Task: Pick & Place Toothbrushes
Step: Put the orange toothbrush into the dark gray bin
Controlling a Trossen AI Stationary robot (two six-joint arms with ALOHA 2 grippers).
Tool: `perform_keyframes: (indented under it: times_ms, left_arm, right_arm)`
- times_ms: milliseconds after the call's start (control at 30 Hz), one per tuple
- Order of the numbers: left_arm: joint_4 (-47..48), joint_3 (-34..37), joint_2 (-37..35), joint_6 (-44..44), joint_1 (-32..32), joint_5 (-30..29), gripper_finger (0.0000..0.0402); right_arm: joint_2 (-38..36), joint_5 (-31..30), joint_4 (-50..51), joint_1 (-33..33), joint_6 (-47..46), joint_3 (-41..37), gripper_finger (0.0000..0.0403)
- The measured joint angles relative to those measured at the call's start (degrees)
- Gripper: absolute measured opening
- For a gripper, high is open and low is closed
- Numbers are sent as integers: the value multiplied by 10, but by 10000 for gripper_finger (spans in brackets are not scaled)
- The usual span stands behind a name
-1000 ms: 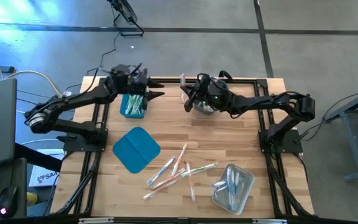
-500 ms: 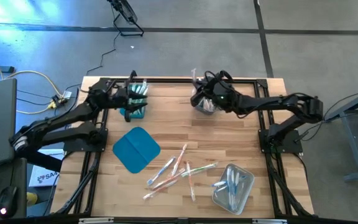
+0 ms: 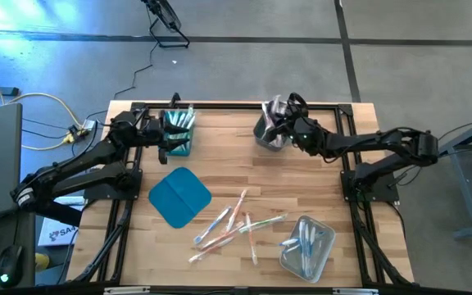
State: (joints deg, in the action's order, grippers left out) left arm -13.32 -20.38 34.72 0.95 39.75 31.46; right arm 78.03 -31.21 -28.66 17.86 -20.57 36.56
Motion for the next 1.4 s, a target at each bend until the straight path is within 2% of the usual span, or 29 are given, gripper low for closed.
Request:
perform_keyframes:
  times_ms: [200,667,1233,1400]
  left_arm:
    - [-1,0,0,-2,0,0,157]
    - [0,0,0,-4,0,0,157]
    - [1,-1,0,-13,0,0,157]
    - [7,-1,0,-15,0,0,157]
  right_arm:
    - [52,-6,-87,16,17,0,17]
    - [165,-4,-138,37,-20,0,17]
    - [178,-3,-118,36,-78,0,25]
    - [178,-4,-117,36,-82,0,50]
